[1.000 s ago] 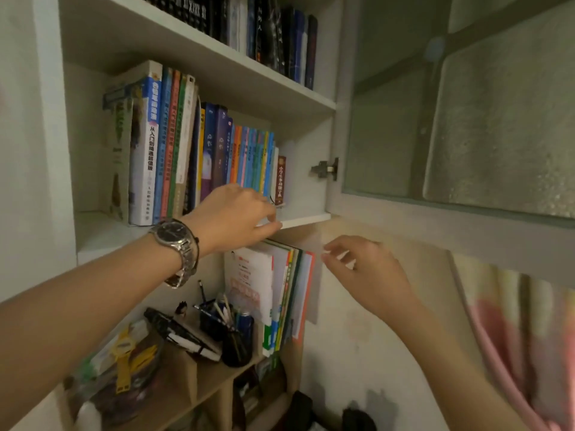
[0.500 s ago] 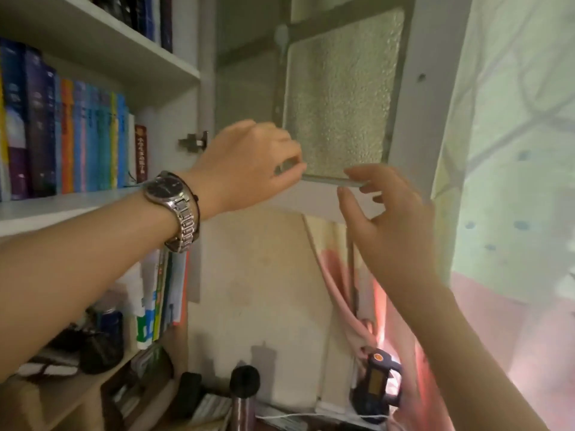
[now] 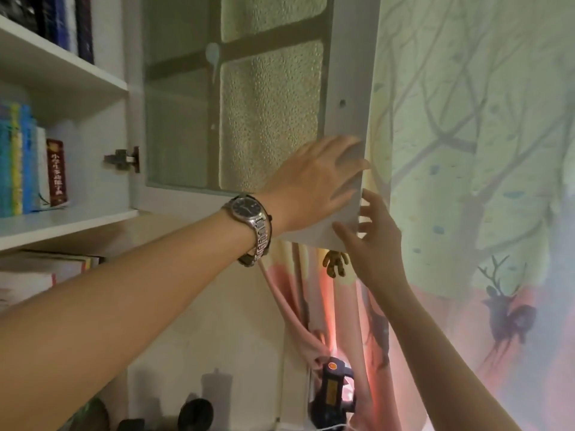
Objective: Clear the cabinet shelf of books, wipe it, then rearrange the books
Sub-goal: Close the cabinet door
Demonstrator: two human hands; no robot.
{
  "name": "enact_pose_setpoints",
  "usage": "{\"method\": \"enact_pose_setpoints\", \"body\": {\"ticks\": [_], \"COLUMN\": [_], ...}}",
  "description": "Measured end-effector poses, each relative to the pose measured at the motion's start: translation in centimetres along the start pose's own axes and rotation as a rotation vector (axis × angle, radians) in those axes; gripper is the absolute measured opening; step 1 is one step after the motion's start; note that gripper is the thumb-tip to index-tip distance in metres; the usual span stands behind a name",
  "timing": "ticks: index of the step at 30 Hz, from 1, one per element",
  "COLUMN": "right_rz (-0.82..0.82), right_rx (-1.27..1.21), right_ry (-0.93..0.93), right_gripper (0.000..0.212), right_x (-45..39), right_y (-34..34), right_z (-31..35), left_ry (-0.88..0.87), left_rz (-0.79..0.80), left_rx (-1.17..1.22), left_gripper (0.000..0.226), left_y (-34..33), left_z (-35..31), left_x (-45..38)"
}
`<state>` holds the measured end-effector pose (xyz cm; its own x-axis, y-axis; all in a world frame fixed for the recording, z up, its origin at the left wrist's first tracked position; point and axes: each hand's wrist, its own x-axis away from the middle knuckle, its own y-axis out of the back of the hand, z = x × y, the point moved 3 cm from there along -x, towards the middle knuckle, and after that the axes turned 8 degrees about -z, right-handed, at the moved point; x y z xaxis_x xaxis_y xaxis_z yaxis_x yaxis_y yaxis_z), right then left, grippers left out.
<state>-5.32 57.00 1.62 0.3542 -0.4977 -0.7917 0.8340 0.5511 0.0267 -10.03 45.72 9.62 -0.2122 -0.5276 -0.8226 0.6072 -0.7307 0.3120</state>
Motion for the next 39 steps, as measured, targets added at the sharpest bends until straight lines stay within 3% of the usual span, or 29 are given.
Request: {"method": "enact_pose_setpoints", "body": {"ticks": [9,18,26,31,35,39], "right_rz": [-0.035,-0.066,0.084,0.124,0.214,0.236], "right_rx": [0.029,-0.067,-0.472,-0.547,-0.767,-0.881], "right_ry": [0.052,0.122,0.085,0.038,0.06,0.097], "right_gripper": [0.048,0.019,0.023,0.033,0.041,0.036], "right_x": [0.2,2.4,4.1,4.2,5.5,7.6], "right_y": [-0.4,-0.4,-0.4,-2.7,-4.8,-6.5], "right_z": [-0.5,1.8,4.3,6.7,9.4,12.5], "left_ry": [-0.001,0.19,0.244,0.255,0.274,0.28], "left_rz": [-0.043,-0.137,-0.288,-0.296,-0.314,-0.333], "left_rx": [-0.09,0.042,0.058,0.086,0.106,0.04], "left_gripper": [0.039,0.038,0.031,0.031,0.032,0.034], "left_y": [-1.2,1.3,6.0,9.7,13.0,17.0], "left_z": [-0.3,-1.2,-1.0,-0.4,0.5,1.7], "left_x": [0.4,1.8,3.6,5.5,7.4,9.6]}}
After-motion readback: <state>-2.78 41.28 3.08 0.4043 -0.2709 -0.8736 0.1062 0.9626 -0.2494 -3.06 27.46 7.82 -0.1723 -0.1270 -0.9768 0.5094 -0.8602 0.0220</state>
